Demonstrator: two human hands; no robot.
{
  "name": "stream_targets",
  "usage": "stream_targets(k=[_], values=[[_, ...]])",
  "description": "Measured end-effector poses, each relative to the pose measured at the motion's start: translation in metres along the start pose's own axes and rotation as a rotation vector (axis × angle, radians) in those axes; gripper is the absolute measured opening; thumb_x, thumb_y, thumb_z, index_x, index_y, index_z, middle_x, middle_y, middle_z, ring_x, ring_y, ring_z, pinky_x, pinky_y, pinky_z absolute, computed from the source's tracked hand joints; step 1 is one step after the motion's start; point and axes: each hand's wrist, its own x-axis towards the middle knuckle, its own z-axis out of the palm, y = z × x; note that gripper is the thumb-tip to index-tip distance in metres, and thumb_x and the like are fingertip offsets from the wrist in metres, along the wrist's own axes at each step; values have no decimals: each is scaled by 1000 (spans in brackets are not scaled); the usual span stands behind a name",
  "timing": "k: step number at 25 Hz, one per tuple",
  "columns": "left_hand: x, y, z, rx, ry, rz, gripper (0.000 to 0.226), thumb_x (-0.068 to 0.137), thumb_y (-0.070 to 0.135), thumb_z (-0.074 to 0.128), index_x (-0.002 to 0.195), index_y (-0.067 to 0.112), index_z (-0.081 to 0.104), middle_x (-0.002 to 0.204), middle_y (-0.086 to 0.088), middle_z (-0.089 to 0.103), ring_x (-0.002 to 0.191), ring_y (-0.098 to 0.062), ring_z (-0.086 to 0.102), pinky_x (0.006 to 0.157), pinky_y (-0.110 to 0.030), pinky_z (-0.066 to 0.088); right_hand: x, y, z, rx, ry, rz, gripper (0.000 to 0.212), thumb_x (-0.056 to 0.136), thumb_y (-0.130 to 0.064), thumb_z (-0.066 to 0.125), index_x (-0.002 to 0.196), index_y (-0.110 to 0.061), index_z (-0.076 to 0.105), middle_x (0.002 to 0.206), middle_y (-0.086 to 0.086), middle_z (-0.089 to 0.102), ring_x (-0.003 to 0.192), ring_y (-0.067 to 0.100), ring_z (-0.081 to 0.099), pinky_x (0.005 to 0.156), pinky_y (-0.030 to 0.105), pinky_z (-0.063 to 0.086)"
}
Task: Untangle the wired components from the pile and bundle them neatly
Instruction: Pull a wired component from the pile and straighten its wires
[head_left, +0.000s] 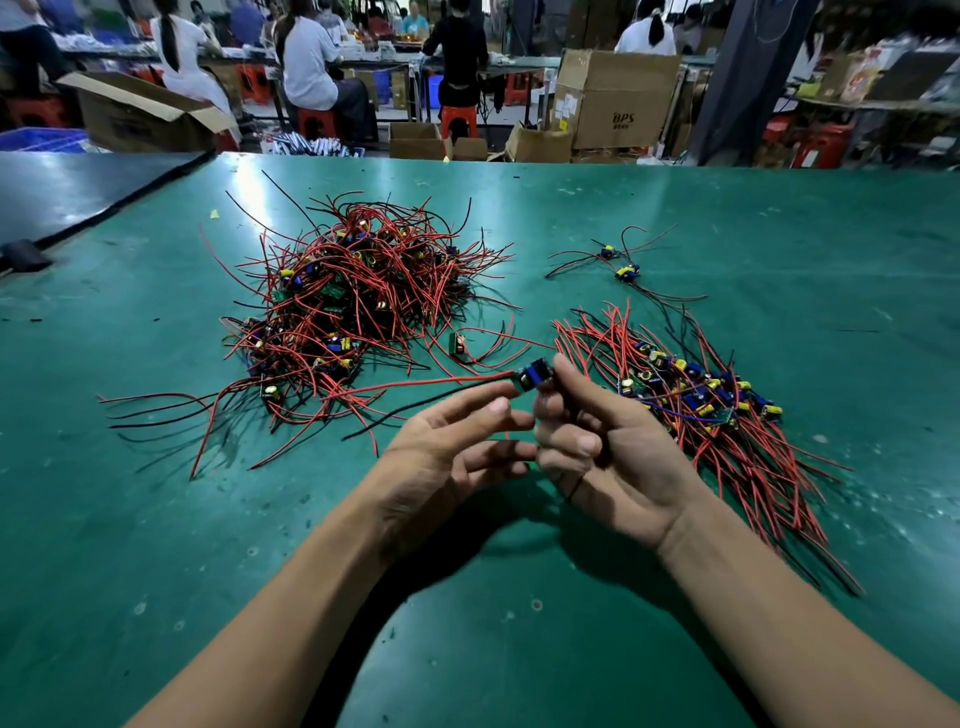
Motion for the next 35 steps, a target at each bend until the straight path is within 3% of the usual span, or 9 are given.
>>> stream_targets(k=[5,8,10,14,16,22,26,31,35], values=[[-2,8,2,87,-49,-55,41,76,40,63,99,7,63,75,-11,68,53,-16,64,53,-24,55,-2,6,-2,-265,-44,108,24,83,-33,65,69,-14,71,59,-5,52,32,2,37,33,12,28],[-6,6,5,39,-83,-15,17,74,24,67,85,10,69,83,-16,73,61,-20,70,55,-27,57,1,4,-6,-320,44,68,22,77,-34,71,75,-12,66,58,-6,49,32,3,36,41,12,35],[-8,5,7,-12,-97,-12,21,74,17,71,93,8,66,93,-18,73,73,-26,73,62,-32,59,5,4,-8,-320,131,19,20,75,-34,71,76,-13,73,63,-6,52,36,3,35,56,15,31],[-11,0,5,-27,-285,-3,58,74,13,80,124,2,53,128,-16,64,102,-34,69,83,-38,58,12,-1,-14,-160,253,-14,19,76,-32,67,74,-14,63,47,-7,42,32,3,30,40,16,28],[-11,-2,3,32,-360,-9,55,74,15,80,123,5,56,130,-16,62,107,-35,66,89,-40,56,12,-5,-15,-108,262,-7,21,77,-32,65,70,-15,55,38,-7,33,29,3,28,34,15,25],[-6,-4,8,208,-57,-83,40,71,43,75,89,8,73,82,-18,72,63,-21,70,62,-28,60,5,0,-19,-456,126,70,26,83,-33,71,71,-16,55,45,-5,38,32,5,30,45,20,35],[-8,-6,9,190,-11,-97,38,71,22,76,96,1,58,84,-23,71,59,-25,68,56,-28,58,7,5,-24,-556,223,-41,16,81,-23,78,82,-13,65,54,2,43,35,6,29,46,21,33],[-8,-6,9,422,-2,-69,26,74,10,77,95,2,63,70,-13,62,45,-13,54,44,-19,44,10,6,-26,-659,316,-175,18,86,-24,75,80,-8,71,44,-5,44,33,5,29,37,15,24],[-8,-7,11,449,-29,-60,14,86,10,69,96,1,66,73,-12,67,50,-17,60,49,-23,51,11,0,-27,-626,302,-177,18,92,-21,68,81,-8,72,60,1,54,39,7,36,38,15,28]])
